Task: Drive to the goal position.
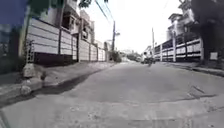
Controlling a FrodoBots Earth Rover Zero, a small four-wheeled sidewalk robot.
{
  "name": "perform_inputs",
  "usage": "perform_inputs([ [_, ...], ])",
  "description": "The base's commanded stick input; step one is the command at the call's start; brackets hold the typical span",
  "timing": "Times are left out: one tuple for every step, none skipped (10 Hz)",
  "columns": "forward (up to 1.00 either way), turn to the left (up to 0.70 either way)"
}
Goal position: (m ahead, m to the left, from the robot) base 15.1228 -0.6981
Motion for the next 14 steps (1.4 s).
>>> perform_inputs([
  [0.85, 0.00],
  [0.85, -0.06],
  [0.85, -0.27],
  [0.85, -0.34],
  [0.85, -0.34],
  [0.85, -0.34],
  [0.85, -0.34],
  [0.85, -0.32],
  [0.85, -0.14],
  [0.85, -0.01],
  [0.85, 0.00],
  [0.85, 0.00],
  [0.85, 0.00],
  [0.85, 0.00],
])
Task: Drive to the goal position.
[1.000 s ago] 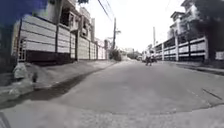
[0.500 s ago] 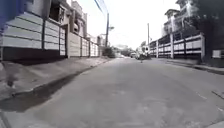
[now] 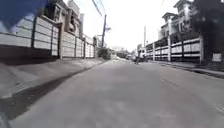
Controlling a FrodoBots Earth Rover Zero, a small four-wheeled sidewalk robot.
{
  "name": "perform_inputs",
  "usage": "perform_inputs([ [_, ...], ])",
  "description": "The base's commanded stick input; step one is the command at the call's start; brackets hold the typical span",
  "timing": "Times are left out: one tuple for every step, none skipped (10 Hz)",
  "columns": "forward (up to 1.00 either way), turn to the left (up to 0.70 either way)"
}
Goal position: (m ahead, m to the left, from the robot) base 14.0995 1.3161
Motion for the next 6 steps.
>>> perform_inputs([
  [0.85, 0.00],
  [0.85, 0.00],
  [0.85, 0.00],
  [0.85, 0.00],
  [0.85, 0.00],
  [0.85, 0.00],
])
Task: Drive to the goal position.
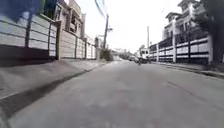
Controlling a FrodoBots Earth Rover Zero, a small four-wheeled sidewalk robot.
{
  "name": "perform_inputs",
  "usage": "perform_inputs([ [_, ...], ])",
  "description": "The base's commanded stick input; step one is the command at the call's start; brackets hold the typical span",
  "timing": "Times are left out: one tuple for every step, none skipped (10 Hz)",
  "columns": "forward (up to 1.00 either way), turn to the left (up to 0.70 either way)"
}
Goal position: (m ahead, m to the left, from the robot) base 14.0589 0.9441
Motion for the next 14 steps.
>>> perform_inputs([
  [0.85, 0.00],
  [0.85, 0.00],
  [0.85, 0.00],
  [0.85, 0.00],
  [0.85, 0.00],
  [0.85, 0.00],
  [0.85, 0.00],
  [0.85, 0.00],
  [0.85, 0.00],
  [0.85, 0.00],
  [0.85, 0.00],
  [0.85, 0.00],
  [0.85, 0.00],
  [0.85, 0.00],
])
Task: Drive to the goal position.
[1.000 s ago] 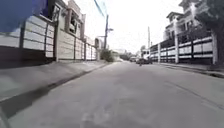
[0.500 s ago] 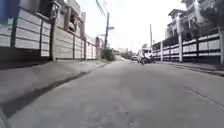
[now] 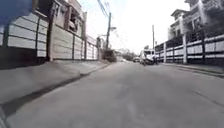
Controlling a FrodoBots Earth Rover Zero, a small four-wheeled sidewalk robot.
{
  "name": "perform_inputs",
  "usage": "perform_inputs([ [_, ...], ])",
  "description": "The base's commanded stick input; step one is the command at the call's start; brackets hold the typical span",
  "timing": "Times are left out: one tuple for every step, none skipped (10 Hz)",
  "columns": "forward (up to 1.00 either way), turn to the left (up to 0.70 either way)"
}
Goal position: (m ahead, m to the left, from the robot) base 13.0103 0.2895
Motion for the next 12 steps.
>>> perform_inputs([
  [0.85, 0.00],
  [0.85, 0.00],
  [0.85, 0.00],
  [0.85, 0.00],
  [0.85, 0.00],
  [0.85, 0.00],
  [0.85, 0.00],
  [0.85, 0.00],
  [0.85, 0.00],
  [0.85, 0.00],
  [0.85, 0.00],
  [0.85, 0.00],
])
